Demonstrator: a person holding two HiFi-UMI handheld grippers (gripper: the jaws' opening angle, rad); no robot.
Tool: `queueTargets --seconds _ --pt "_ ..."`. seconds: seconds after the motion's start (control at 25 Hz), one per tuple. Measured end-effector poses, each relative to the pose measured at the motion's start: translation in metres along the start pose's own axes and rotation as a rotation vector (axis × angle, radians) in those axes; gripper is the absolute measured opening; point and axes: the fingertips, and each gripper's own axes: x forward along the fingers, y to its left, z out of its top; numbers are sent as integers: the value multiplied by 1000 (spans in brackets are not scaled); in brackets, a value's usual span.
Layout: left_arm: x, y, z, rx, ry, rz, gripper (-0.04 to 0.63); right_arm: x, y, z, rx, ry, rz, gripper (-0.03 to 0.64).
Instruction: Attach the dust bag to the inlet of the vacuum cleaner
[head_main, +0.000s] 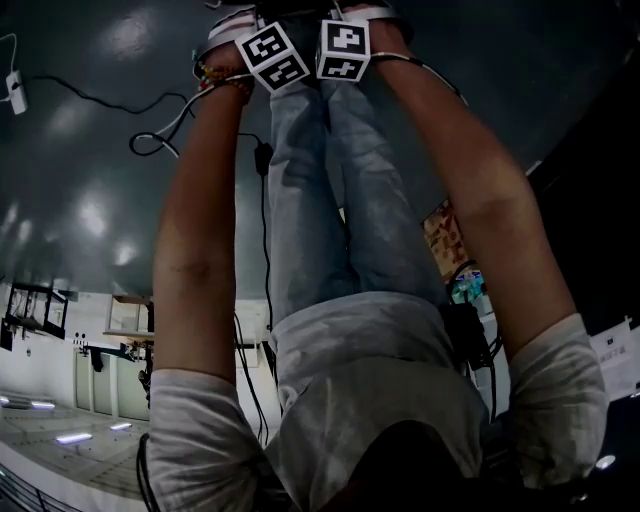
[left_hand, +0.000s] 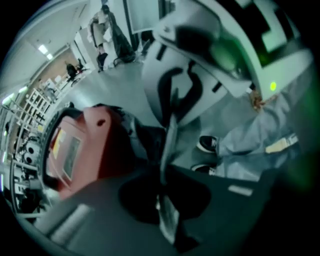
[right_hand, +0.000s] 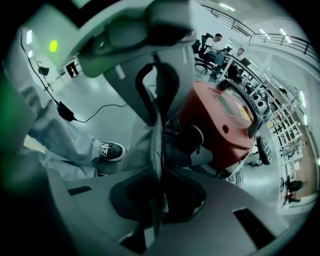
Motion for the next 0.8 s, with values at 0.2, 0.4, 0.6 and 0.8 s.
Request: queueTargets --seconds 0.2,0.4,0.6,0.8 --pt "-3 6 7 6 -8 -1 11 -1 -3 -5 35 20 6 38" --pt "-1 1 -2 -63 -4 -2 11 -2 -11 3 -74 6 8 43" --pt "-11 8 7 -87 -34 -13 66 -9 -10 -3 77 -7 41 60" --pt "-35 10 6 -143 -90 8 101 -34 -11 -4 155 -34 44 87"
